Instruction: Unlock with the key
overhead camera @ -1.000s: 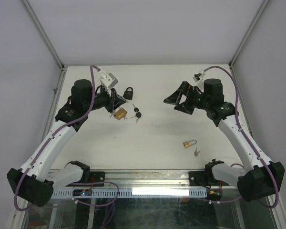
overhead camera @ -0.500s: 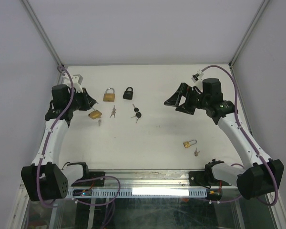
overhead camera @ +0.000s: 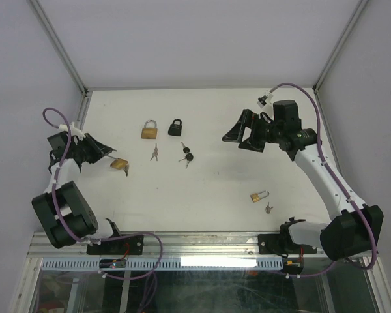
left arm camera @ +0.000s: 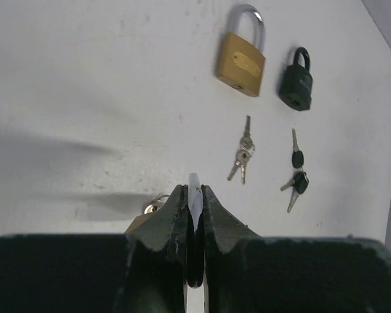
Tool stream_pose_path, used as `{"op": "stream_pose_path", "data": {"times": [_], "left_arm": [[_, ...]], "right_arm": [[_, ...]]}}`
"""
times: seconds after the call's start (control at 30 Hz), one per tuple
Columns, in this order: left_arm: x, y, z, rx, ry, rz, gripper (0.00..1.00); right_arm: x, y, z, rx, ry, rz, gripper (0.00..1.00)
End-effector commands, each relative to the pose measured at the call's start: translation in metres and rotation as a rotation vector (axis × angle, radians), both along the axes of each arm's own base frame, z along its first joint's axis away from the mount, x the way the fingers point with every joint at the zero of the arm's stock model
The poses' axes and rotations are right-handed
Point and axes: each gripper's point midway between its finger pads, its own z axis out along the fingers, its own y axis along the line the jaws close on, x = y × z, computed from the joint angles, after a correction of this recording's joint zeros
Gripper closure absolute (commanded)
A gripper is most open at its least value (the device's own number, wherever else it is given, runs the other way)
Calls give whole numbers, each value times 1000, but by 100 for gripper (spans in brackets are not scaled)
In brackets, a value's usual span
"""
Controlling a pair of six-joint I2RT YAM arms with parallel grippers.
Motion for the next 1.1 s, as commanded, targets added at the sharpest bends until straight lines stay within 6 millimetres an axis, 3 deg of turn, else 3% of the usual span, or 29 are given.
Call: {"op": "stream_pose_path", "data": {"times": [0.0, 0.2, 0.33, 0.47, 0.57, 0.67, 0.73, 0.83, 0.9, 1.0, 1.03, 1.07], "left_arm": [[27, 27, 6, -55, -62, 77, 100], [41, 61, -52, -111, 107, 217, 100], [43, 81, -75, -112, 161, 285, 100], [39, 88, -85, -103, 176, 282, 97], [34, 95, -92, -79, 189, 284, 78], [31, 110, -96, -14, 224, 311, 33], [29, 129, -93, 88, 247, 354, 5], [29, 157, -70, 260, 220, 381, 1], [36, 160, -44, 330, 158, 349, 1], [56, 135, -8, 431, 72, 233, 1], [62, 120, 3, 479, 50, 182, 1], [73, 89, 9, 529, 27, 88, 1]], "right_arm": [[9, 6, 29, 26, -77, 38, 0], [16, 9, 34, 25, -68, 41, 0], [19, 8, 35, 20, -66, 32, 0], [21, 9, 36, 20, -66, 32, 0], [24, 11, 38, 25, -68, 37, 0], [27, 13, 40, 31, -69, 49, 0], [28, 15, 43, 34, -76, 61, 0], [31, 15, 47, 30, -93, 69, 0], [34, 14, 49, 16, -112, 67, 0], [38, 7, 47, -29, -132, 45, 0], [39, 5, 46, -45, -136, 34, 0], [40, 2, 44, -64, -132, 23, 0]]}}
